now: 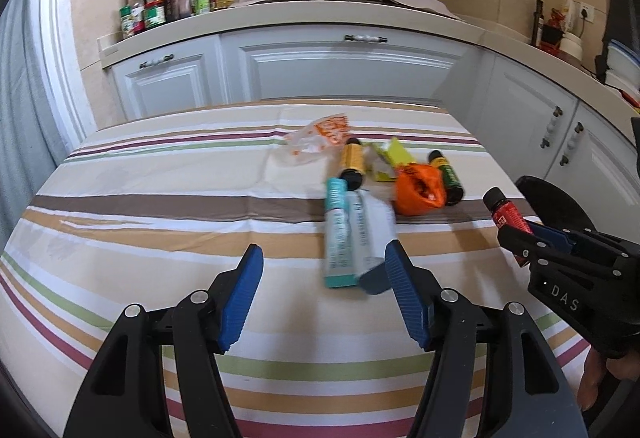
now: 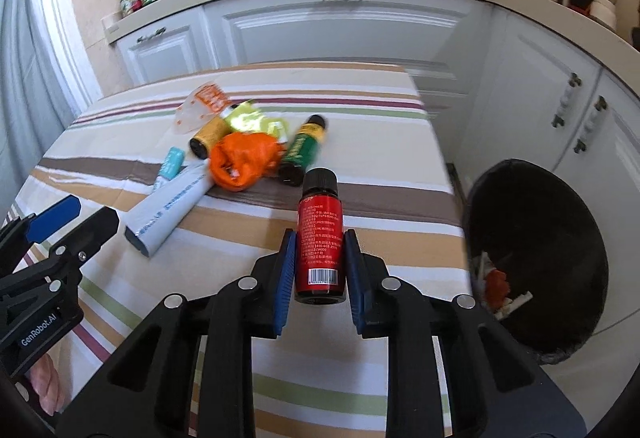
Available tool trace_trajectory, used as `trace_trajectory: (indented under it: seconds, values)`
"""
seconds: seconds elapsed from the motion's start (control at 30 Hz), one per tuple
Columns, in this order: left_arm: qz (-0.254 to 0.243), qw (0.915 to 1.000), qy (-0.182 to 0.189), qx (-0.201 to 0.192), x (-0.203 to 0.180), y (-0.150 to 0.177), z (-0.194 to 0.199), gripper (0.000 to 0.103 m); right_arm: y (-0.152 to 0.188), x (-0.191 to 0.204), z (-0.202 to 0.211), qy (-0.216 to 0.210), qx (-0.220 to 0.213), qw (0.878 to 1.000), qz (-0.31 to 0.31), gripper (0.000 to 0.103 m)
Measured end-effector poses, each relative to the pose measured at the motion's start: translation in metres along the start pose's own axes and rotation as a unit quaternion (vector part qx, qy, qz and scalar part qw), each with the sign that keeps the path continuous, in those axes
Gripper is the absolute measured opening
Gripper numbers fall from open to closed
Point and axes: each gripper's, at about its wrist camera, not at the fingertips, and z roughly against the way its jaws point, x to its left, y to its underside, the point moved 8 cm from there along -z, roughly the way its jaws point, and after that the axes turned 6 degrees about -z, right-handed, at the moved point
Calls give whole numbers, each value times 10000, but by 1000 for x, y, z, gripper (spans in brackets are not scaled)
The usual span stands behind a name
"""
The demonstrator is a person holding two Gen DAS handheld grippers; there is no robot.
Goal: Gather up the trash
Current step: 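Grasp the red spray can with the right gripper while the left gripper grasps the white tube, then carry the red spray can and white tube over the black bin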
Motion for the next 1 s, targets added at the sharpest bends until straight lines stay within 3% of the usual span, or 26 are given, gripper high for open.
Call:
trace_trajectory:
  seconds: [0.2, 0.37, 0.47, 0.57, 0.6, 0.7, 1.0]
  values:
    - [-210, 9998, 20, -6, -24, -2, -11, 62, -1, -27, 8, 70, -75, 9997, -221, 23]
    - [-144, 9995, 130, 251, -29, -3, -27, 61, 0, -44, 12, 109, -113, 9993, -349, 23]
    - [-52, 9990, 149, 414, -27, -1, -33, 52, -1, -54, 13, 140, -146, 9989, -412, 23]
    - [-47, 9982, 221, 564, -27, 2, -38, 36, -1, -61, 14, 163, -171, 9986, -473, 23]
    - [-54, 9980, 232, 580, -28, 3, -38, 26, -2, -62, 14, 168, -174, 9985, -487, 23]
    - [-100, 9981, 262, 542, -31, 4, -36, 15, -2, -65, 14, 177, -182, 9983, -518, 23]
    - [-154, 9988, 332, 327, -36, 3, -19, 7, 0, -63, 19, 167, -237, 9982, -534, 23]
